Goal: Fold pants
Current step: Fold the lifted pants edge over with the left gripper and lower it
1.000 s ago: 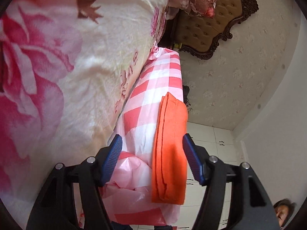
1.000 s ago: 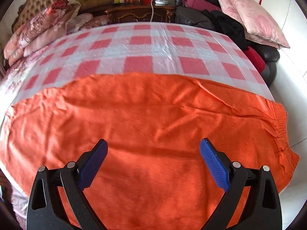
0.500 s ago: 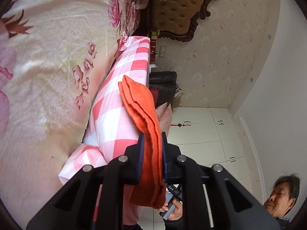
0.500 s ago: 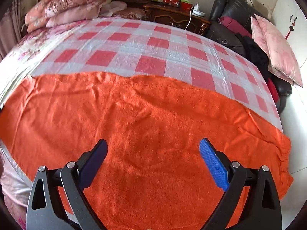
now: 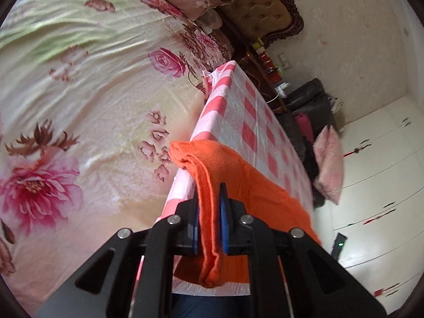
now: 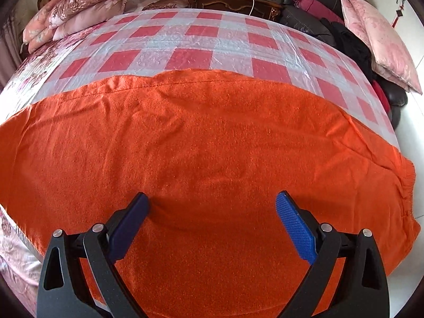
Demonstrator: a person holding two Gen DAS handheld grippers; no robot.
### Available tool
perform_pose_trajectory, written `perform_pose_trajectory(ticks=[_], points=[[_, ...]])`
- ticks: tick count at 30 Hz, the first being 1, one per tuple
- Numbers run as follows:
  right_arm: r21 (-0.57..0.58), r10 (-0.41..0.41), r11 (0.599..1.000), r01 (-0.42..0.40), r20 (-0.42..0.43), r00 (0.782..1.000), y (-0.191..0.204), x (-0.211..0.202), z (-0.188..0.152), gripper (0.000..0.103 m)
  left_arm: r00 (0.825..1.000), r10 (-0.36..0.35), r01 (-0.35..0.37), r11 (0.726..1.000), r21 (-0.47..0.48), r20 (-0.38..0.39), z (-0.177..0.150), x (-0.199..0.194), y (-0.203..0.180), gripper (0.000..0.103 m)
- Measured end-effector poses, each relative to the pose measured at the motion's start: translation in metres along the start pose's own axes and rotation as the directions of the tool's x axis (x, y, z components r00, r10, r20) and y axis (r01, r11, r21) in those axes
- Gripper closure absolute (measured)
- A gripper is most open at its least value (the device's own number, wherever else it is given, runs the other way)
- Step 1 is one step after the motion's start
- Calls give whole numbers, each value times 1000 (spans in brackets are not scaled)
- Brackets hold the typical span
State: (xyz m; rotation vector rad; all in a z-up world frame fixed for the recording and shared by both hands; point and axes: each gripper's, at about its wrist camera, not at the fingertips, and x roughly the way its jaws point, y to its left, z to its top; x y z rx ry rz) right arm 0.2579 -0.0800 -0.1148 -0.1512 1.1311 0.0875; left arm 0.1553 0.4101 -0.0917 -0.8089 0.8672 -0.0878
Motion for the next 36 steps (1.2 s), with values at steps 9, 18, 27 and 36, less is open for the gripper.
perform_pose_trajectory(ticks=[9,18,27,36], points=[[75,37,997,-37,11,999,-33,-4,-4,9,845,490,-525,681,511,215,-29,22,-178,91],[292,134,946,-142,48,990,-113,-15,-12,10,891,366,-385,290,876,270,-217,161,-325,91],[426,293,854,-299,81,953,-160,-11,-19,27,917,307,-337,263,904,253,-290,203,-314,46],[358,485,810,-465,38,873,-112,8,21,29,910,230,-398,251,882,346,-305,172,-297,46]])
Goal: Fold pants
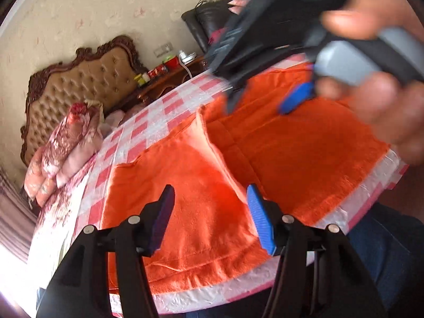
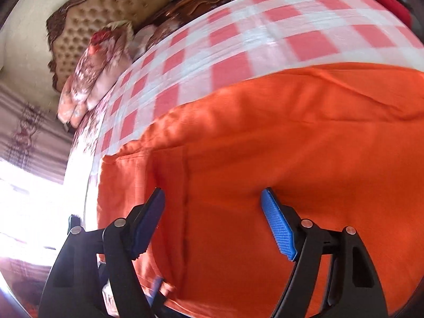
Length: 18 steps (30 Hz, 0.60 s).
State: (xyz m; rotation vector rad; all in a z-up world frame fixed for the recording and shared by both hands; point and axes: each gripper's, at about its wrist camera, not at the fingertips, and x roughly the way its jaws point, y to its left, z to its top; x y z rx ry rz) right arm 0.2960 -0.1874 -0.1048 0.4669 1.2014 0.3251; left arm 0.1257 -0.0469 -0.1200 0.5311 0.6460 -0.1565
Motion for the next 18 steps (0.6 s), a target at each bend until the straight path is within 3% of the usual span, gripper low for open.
perform_pose_trajectory(ticks=[4,7,10,13,15,18], points=[[-51,-22,998,21,-21,1000,21,15,7,29,999,-33,33,999,3,31,-1,-14,-7,45],[-66,-39,997,38,-22,999,29,20,11,30,999,-32,31,998,62,11,-6,-13,-17,55],[-89,-55,995,53,-21,998,34,25,13,34,999,-39,39,996,80,-1,-9,-16,-20,57],[-108,-70,992,68,-19,997,37,28,15,53,1000,-30,30,992,124,-5,-13,-15,-25,57],[-111,-52,993,48,-37,998,36,31,17,76,1000,-24,25,993,119,-15,-15,-13,-23,57],[-132,-58,990,52,-41,997,39,36,17,85,999,-10,15,991,130,-36,-19,-13,-21,60]])
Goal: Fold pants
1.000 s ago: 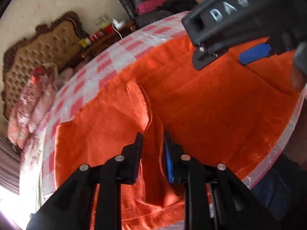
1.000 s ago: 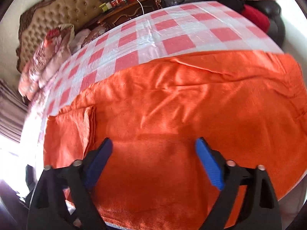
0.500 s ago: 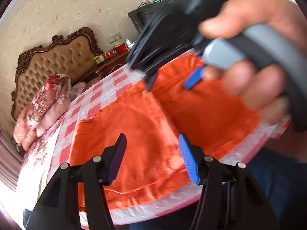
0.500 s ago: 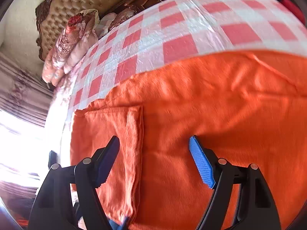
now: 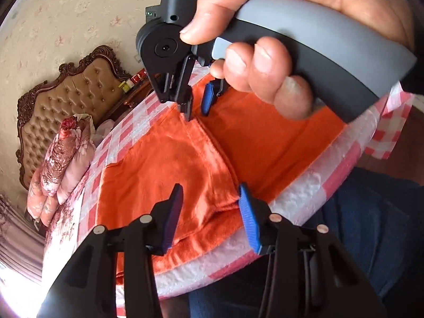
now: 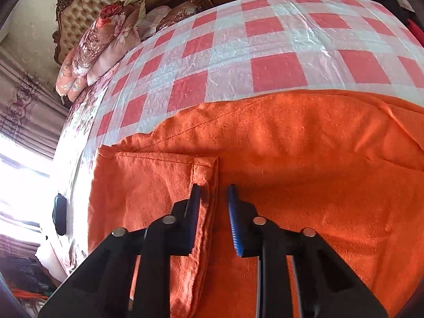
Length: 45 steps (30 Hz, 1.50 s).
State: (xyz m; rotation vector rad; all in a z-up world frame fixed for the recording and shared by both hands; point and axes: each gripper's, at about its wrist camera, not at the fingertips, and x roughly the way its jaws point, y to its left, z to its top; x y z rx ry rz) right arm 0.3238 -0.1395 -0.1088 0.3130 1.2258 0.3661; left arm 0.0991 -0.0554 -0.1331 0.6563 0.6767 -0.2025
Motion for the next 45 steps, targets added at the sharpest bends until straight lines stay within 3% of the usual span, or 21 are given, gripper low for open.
perform_pose_trajectory(ticks=[7,14,20,21,22,23,25,27,28,32,37,39,41,43,44,45], points=[[6,22,1000,-22,7,1000,-1,0,1,90,1000,18,-17,999,46,-16,-7,1,-2,60],[13,27,1000,-27,7,1000,-4,0,3,90,995,87,-82,990,113,-42,-13,6,2,60],[22,40,999,-40,4,999,-5,-1,2,90,993,120,-120,965,232,16,-10,8,-12,64],[36,47,998,-48,6,999,-8,-3,3,90,993,117,-121,961,249,30,-9,10,-15,69],[54,49,997,-50,11,999,-12,-5,3,89,994,102,-108,957,268,38,-7,11,-18,90],[80,52,995,-53,17,998,-17,-9,3,85,995,96,-103,957,273,40,-5,12,-18,93],[123,71,990,-73,25,997,-30,-20,0,78,995,78,-89,970,225,55,0,8,-8,94],[181,76,980,-81,38,996,-48,-35,-5,51,995,68,-78,985,157,68,5,1,7,94],[200,71,977,-78,41,997,-53,-40,-6,47,995,60,-70,989,128,75,9,-2,14,94],[238,162,959,-153,-17,987,-55,-43,-13,46,993,58,-62,997,36,101,24,-14,36,94],[300,317,915,-270,-119,941,-36,-21,-17,45,992,65,-64,998,-16,110,33,-21,50,94],[314,342,905,-286,-141,929,-28,-11,-14,45,991,63,-62,998,-17,114,33,-25,50,94],[288,318,919,-271,-133,939,-20,-5,-6,45,991,53,-52,999,-12,125,31,-30,45,94],[266,266,936,-231,-102,959,-17,1,4,71,992,36,-37,999,5,122,29,-32,37,94],[233,236,950,-209,-94,967,-14,2,8,93,992,27,-29,999,17,122,28,-33,32,94],[200,201,963,-181,-82,976,-11,3,12,95,992,21,-24,999,26,122,28,-32,27,94]])
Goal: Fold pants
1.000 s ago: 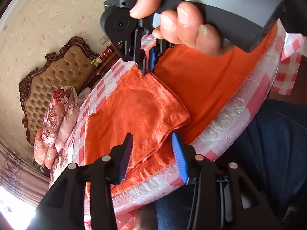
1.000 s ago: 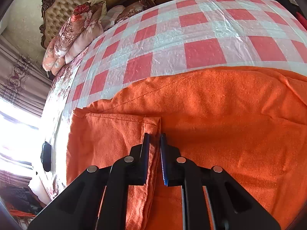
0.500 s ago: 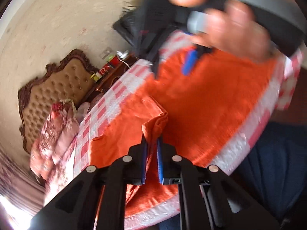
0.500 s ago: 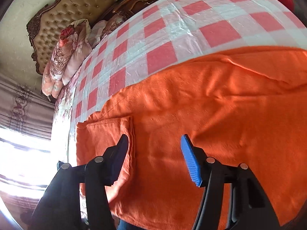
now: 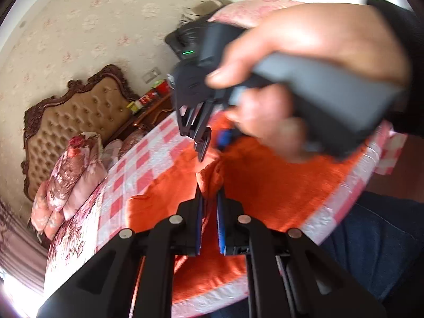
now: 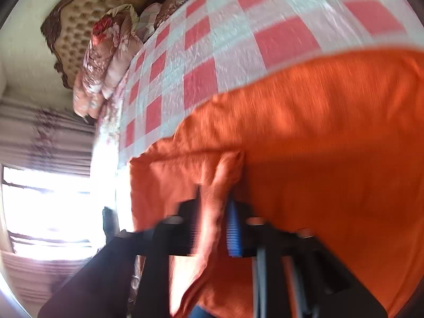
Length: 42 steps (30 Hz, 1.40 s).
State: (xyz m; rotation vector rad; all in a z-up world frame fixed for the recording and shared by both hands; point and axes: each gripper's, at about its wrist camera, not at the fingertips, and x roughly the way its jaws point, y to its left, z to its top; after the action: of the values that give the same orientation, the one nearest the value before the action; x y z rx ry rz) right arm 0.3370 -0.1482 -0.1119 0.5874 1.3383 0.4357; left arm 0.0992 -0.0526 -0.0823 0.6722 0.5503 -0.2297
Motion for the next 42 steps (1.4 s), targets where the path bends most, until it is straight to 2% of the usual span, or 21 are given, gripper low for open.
perform_pose_trajectory(ticks=[4,10,16,24,27,28,30,31,32,33,34,35,36,37,38,39,40,42], points=[[-84,-62,994,69,78,995,11,-14,-1,96,1000,-30,30,999,34,-1,2,8,-20,94],[-103,-135,984,148,126,983,1,-23,0,96,997,-78,79,994,81,-11,3,25,-47,94],[-135,-188,968,209,156,970,-5,-21,-2,96,995,-97,99,990,97,-33,0,37,-61,94],[-209,-271,926,313,208,940,6,-13,-9,96,991,-124,128,989,78,-54,-2,46,-67,94],[-212,-303,914,347,213,929,1,-5,-10,96,986,-155,156,987,23,-54,-1,47,-62,94],[-216,-301,912,348,224,927,1,-5,-11,96,982,-179,179,984,-15,-55,0,48,-57,92],[-239,-315,898,369,237,919,3,-4,-14,96,970,-237,231,968,-97,-47,1,47,-43,83],[-244,-322,893,379,242,915,4,-5,-15,95,969,-244,237,963,-124,-39,1,44,-35,67],[-244,-332,888,390,248,910,5,-6,-16,89,971,-238,232,961,-148,-25,-1,39,-27,49],[-236,-351,880,413,263,899,6,-10,-18,81,974,-225,219,960,-176,-15,-3,33,-16,43],[-225,-370,870,438,287,883,8,-16,-20,80,977,-213,206,955,-215,-14,-7,26,-3,40],[-209,-396,855,475,326,858,12,-25,-23,77,982,-190,178,948,-264,-20,-13,18,14,34],[-192,-425,833,519,378,822,18,-38,-29,73,990,-141,125,937,-325,-28,-21,9,35,28],[-192,-436,818,542,408,802,24,-45,-33,67,994,-107,89,919,-383,-26,-30,2,56,14],[-199,-446,797,570,444,777,32,-51,-39,40,997,-75,57,900,-432,-24,-38,-2,75,11],[-220,-443,769,600,493,749,45,-55,-50,14,998,-31,-1,880,-474,-60,-46,-1,95,10],[-246,-423,761,601,514,746,53,-55,-57,13,993,-20,-43,862,-506,-119,-51,7,113,9],[-313,-392,744,591,511,765,73,-42,-73,13,981,-43,-64,849,-524,-189,-57,27,142,5]])
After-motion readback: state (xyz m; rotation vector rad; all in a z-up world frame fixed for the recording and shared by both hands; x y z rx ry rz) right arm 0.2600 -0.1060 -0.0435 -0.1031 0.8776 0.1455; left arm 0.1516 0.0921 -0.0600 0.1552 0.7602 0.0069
